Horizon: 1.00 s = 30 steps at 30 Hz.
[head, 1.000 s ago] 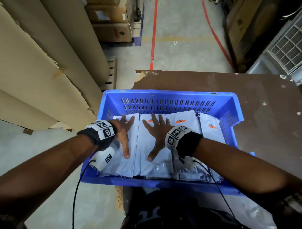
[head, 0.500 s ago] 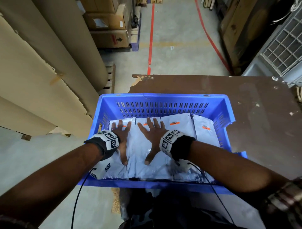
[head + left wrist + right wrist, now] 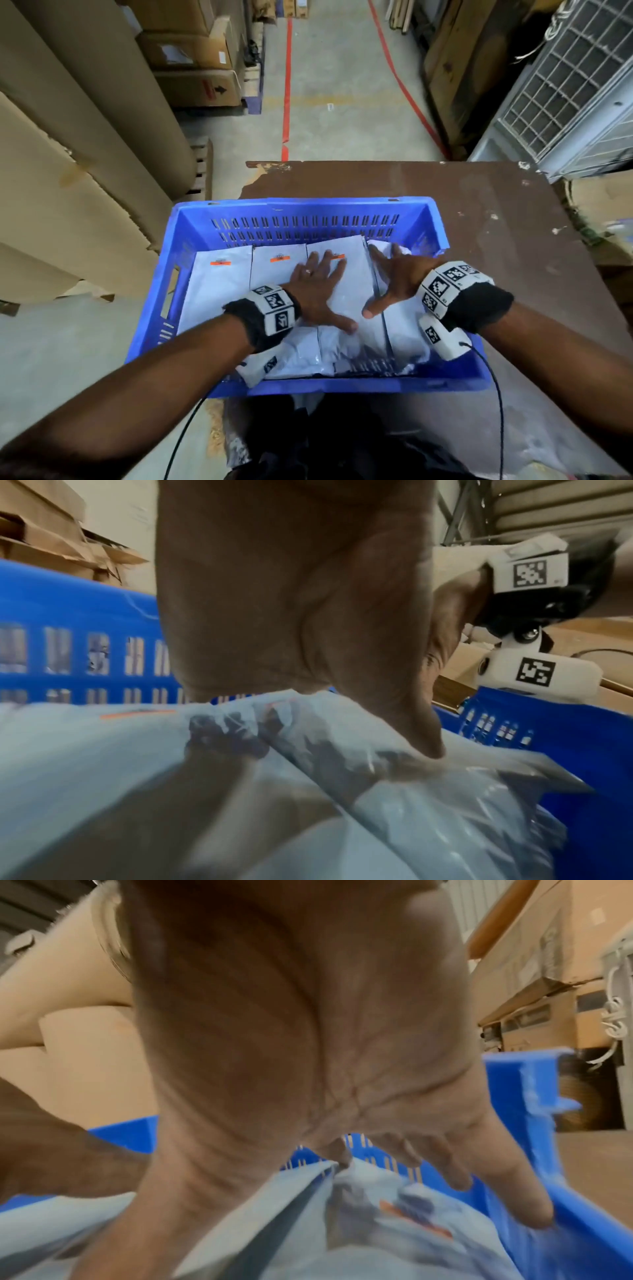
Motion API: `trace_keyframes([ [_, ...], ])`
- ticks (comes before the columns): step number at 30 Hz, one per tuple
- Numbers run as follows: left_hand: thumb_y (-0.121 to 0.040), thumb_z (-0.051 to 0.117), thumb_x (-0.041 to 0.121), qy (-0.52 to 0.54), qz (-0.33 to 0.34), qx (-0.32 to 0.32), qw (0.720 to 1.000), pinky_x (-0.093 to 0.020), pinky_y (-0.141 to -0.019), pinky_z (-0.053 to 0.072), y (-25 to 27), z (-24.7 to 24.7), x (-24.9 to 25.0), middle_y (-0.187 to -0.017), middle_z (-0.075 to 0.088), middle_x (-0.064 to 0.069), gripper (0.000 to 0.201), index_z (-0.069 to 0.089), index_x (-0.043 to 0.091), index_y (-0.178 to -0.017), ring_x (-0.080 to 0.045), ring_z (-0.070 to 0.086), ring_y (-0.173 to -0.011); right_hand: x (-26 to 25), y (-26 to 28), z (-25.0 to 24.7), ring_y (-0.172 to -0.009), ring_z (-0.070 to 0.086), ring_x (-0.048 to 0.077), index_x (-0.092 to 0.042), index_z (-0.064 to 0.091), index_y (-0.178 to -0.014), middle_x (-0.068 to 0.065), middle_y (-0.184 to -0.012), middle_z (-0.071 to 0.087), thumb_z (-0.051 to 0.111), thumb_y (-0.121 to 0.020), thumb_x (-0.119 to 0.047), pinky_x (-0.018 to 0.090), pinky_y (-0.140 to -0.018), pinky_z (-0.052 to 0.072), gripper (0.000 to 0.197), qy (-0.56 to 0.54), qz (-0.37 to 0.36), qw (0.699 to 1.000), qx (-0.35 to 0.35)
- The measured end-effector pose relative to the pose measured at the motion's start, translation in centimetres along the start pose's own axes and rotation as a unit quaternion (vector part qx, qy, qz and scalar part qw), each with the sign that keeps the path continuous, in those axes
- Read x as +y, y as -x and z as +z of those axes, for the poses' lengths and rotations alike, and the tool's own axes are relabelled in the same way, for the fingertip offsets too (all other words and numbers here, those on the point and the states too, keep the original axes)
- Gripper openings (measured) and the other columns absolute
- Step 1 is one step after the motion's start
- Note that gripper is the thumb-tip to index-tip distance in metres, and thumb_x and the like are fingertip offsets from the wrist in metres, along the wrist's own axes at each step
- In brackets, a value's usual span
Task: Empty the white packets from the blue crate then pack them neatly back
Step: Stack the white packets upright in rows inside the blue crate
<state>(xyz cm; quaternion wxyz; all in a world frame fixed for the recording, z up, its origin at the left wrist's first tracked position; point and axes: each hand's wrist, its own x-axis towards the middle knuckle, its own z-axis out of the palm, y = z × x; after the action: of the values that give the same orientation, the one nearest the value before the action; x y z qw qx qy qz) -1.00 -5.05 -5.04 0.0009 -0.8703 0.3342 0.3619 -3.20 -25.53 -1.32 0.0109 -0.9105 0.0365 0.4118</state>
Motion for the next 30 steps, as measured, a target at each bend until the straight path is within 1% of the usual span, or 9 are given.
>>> trace_keyframes([
  [4,-0.063,0.064,0.084,-0.029,0.005,0.011,1.000,-0.057,-0.119,-0.004,-2.1,0.5,1.3,-0.159,-0.031,-0.008,0.137,-0.024,0.029,-0.152,-0.036,-0.025,-0.146,-1.4,-0.9,2.9,-0.149,0.005,0.046,-0.031,-0.037,-0.146,0.020,-0.159,-0.025,0.078,-0.047,-0.081,0.058,-0.118,0.022,0.160,-0.008,0.004,1.000,-0.018],
  [10,-0.067,0.066,0.078,-0.105,-0.024,-0.012,0.994,-0.057,-0.119,-0.004,-2.7,1.8,2.1,-0.160,-0.027,-0.013,0.136,-0.024,0.023,-0.152,-0.039,-0.020,-0.147,-3.6,-0.7,4.0,-0.147,-0.012,0.047,-0.017,-0.028,-0.151,0.030,-0.157,-0.023,0.082,-0.076,-0.046,0.056,-0.117,0.012,0.137,0.023,0.029,0.999,-0.004],
  [17,-0.063,0.065,0.083,-0.117,-0.059,0.003,0.991,-0.058,-0.117,-0.008,-4.1,3.6,2.9,-0.156,-0.034,-0.015,0.142,-0.029,0.021,-0.149,-0.042,-0.026,-0.144,-3.2,-1.7,5.2,-0.145,-0.017,0.050,-0.013,-0.031,-0.149,0.024,-0.153,-0.034,0.078,-0.081,-0.043,0.059,-0.119,0.005,0.132,0.033,0.027,0.999,0.002],
  [19,-0.065,0.065,0.081,-0.117,-0.068,0.017,0.991,-0.058,-0.117,-0.007,-4.1,4.0,3.0,-0.156,-0.033,-0.015,0.139,-0.028,0.022,-0.150,-0.041,-0.025,-0.145,-3.4,-2.8,5.9,-0.143,-0.018,0.054,-0.014,-0.032,-0.149,0.016,-0.148,-0.041,0.080,-0.077,-0.047,0.063,-0.118,0.003,0.137,0.038,0.025,0.999,0.004],
  [20,-0.066,0.066,0.079,-0.111,-0.067,0.026,0.991,-0.058,-0.118,-0.007,-4.0,4.1,3.1,-0.157,-0.032,-0.014,0.137,-0.026,0.022,-0.151,-0.040,-0.023,-0.146,-3.3,-3.1,6.2,-0.142,-0.019,0.055,-0.015,-0.032,-0.149,0.019,-0.148,-0.041,0.082,-0.073,-0.049,0.065,-0.117,0.005,0.141,0.031,0.027,0.999,0.007],
  [23,-0.063,0.067,0.081,-0.097,-0.051,0.023,0.994,-0.057,-0.118,-0.008,-3.8,3.3,3.2,-0.158,-0.029,-0.015,0.141,-0.025,0.021,-0.152,-0.040,-0.022,-0.146,-2.6,-3.2,5.8,-0.145,-0.008,0.054,-0.018,-0.022,-0.154,0.025,-0.158,-0.026,0.085,-0.069,-0.050,0.064,-0.117,0.011,0.140,-0.002,0.015,1.000,0.008],
  [26,-0.049,0.068,0.088,-0.087,-0.037,-0.018,0.995,-0.056,-0.119,-0.008,-2.7,1.3,2.7,-0.157,-0.031,-0.016,0.156,-0.032,0.021,-0.148,-0.039,-0.025,-0.145,-1.0,-1.5,3.1,-0.150,0.010,0.041,-0.025,-0.023,-0.154,0.021,-0.162,-0.012,0.082,-0.054,-0.071,0.054,-0.119,0.022,0.152,-0.006,-0.016,1.000,-0.024],
  [28,-0.047,0.077,0.080,-0.071,-0.016,-0.041,0.996,-0.057,-0.119,-0.007,-1.8,-0.1,2.6,-0.156,-0.034,-0.014,0.161,-0.034,0.023,-0.147,-0.038,-0.027,-0.145,0.3,-0.6,1.6,-0.151,0.013,0.030,-0.030,-0.024,-0.153,0.011,-0.165,-0.001,0.082,-0.048,-0.076,0.049,-0.119,0.024,0.156,-0.006,-0.050,0.998,-0.047],
  [30,-0.050,0.087,0.065,-0.040,-0.007,-0.064,0.997,-0.057,-0.120,0.000,-1.1,-1.1,2.8,-0.157,-0.034,-0.011,0.159,-0.033,0.026,-0.148,-0.036,-0.024,-0.146,1.3,-0.3,1.1,-0.152,0.011,0.024,-0.034,-0.019,-0.154,0.002,-0.166,0.005,0.089,-0.046,-0.066,0.046,-0.120,0.023,0.156,-0.004,-0.064,0.996,-0.056],
])
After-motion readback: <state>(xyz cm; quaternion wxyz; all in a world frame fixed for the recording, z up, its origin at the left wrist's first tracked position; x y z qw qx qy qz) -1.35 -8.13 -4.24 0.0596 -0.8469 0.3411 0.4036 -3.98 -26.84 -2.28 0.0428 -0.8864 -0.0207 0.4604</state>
